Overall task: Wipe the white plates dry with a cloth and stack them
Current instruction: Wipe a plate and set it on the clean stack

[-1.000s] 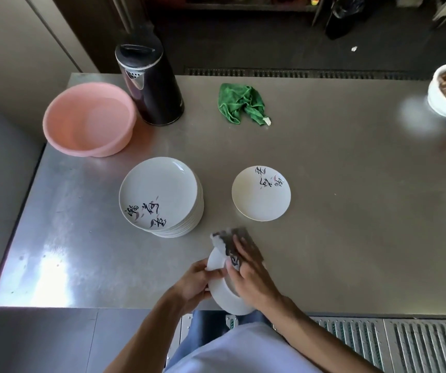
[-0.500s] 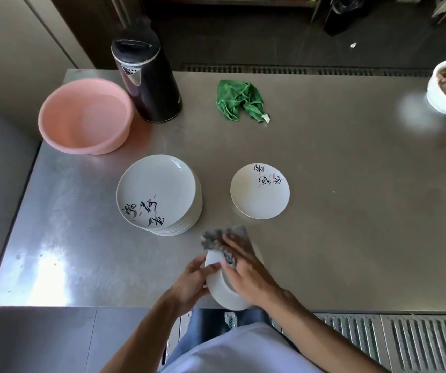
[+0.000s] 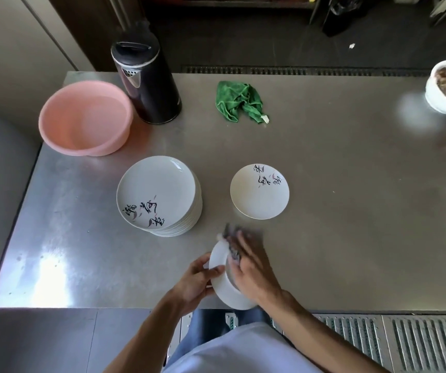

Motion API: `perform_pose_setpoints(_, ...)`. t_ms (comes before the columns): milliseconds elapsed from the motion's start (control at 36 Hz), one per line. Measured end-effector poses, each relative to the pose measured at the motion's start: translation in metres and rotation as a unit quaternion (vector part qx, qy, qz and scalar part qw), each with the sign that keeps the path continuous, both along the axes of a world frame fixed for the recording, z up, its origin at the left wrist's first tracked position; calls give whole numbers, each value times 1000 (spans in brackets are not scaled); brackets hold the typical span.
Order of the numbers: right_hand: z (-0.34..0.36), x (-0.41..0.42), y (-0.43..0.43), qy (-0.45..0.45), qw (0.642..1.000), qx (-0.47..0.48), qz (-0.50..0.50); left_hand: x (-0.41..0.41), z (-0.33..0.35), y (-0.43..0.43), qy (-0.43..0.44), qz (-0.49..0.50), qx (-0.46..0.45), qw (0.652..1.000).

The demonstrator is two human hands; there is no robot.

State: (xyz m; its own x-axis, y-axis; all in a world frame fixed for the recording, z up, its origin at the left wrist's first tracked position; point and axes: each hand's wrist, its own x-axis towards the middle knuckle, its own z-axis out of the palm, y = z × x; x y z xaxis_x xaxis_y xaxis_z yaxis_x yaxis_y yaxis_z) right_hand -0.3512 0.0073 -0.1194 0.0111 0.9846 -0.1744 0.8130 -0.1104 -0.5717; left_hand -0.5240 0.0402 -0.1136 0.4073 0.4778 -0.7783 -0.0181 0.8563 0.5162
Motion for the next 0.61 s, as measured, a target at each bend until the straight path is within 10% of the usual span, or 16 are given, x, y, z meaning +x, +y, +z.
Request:
perform_pose_setpoints(83,2,-1,-8,12,989,20,145,2,-3,-2,9,26,7,1000)
perform_pose_setpoints(222,6,19,8,23,989,-71,-130,3,-7,-4,-18,107,-14,994)
perform_pose_setpoints(389,16,13,-2,149,969,-86,-180,-5,5,3,-2,71,-20,997)
perform_pose_setpoints(611,10,-13,5,70,987,1,145,4,2,-5,-16,28,5,999)
